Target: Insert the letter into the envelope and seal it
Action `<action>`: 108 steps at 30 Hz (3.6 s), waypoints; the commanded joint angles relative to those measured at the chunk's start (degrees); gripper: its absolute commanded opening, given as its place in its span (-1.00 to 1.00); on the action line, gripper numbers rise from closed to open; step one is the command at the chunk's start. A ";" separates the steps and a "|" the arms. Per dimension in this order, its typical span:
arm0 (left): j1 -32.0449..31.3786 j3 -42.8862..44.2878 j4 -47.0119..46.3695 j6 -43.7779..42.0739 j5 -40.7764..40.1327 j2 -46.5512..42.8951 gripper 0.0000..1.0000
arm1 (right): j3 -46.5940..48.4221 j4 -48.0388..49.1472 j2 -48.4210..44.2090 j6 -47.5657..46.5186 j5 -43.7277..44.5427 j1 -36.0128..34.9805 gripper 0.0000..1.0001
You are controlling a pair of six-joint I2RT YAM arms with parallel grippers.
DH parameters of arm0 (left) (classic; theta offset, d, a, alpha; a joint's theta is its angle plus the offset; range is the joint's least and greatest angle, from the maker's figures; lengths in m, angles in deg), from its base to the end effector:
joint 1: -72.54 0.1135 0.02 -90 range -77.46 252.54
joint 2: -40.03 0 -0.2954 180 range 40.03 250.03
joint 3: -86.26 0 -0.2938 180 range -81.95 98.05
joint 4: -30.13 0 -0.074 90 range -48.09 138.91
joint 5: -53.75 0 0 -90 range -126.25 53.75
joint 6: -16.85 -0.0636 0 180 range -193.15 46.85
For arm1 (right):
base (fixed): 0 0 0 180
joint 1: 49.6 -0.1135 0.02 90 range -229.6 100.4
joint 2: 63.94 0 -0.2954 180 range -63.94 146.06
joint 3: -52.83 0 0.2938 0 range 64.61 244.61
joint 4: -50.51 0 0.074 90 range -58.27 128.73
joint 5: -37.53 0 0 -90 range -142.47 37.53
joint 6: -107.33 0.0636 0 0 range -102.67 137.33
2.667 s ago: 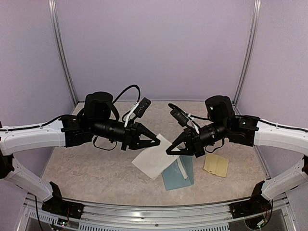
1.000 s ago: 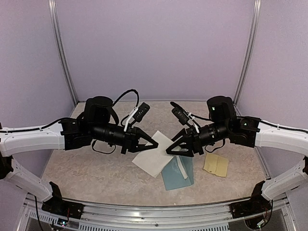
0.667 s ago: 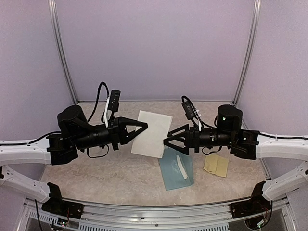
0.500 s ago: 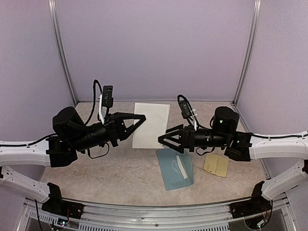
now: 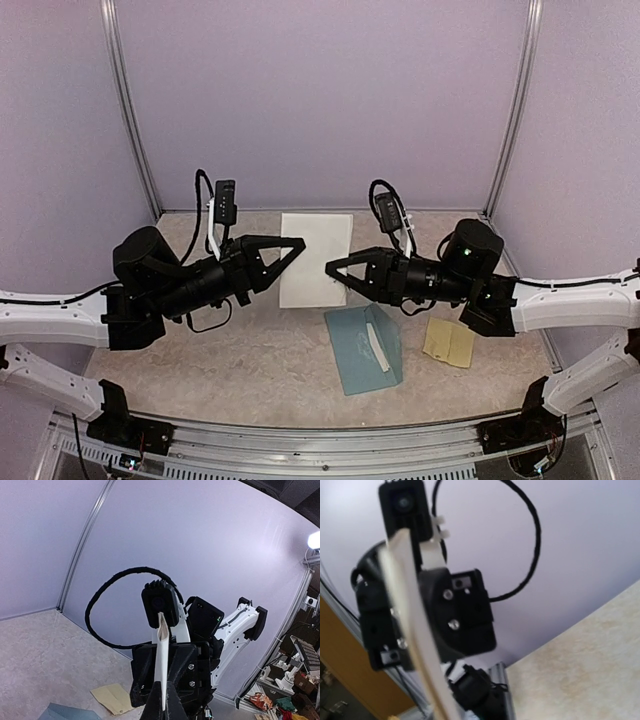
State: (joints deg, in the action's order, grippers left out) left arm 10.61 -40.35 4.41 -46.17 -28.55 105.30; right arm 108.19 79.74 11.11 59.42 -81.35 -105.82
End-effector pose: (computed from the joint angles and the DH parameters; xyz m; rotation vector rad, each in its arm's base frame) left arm 0.1416 -0.2837 0.3541 0.5611 1.3624 -1.3827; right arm 0.1681 0.3066 0.3214 -0.6848 1.5385 1.7120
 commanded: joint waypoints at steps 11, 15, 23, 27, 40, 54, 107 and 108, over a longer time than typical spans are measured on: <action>-1.34 -0.65 10.80 7.34 -13.41 4.53 0.17 | 0.89 -29.30 -9.15 -4.46 18.13 1.31 -1.00; -1.41 -0.77 13.27 13.59 -15.83 9.57 0.16 | -0.59 -45.47 -10.94 -2.79 19.64 6.41 -1.00; -2.14 3.38 13.50 24.70 -13.83 24.56 0.08 | -8.34 -54.31 -9.47 -2.07 13.77 14.60 -1.00; -2.22 6.72 14.29 25.52 -11.82 31.45 0.05 | -8.44 -55.68 -7.19 -3.14 13.12 15.93 -1.00; -1.89 10.16 21.26 26.39 -12.73 40.76 0.04 | -8.99 -53.06 -2.09 -4.54 12.45 17.29 -1.00; -1.44 10.03 19.86 28.40 -8.62 46.81 0.01 | -8.05 -53.57 3.90 -4.26 14.61 17.50 -1.00; 1.55 15.67 18.25 18.46 -8.06 48.14 -0.22 | -4.97 -58.42 5.23 -1.18 18.06 17.41 -1.00; 1.55 15.82 17.01 18.05 -6.67 48.75 -0.24 | -4.99 -58.48 5.20 -1.16 18.13 17.43 -1.00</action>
State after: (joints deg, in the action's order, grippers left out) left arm 11.79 -26.36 22.88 -24.55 -35.76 151.47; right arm 103.14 22.24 17.79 57.54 -64.13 -88.77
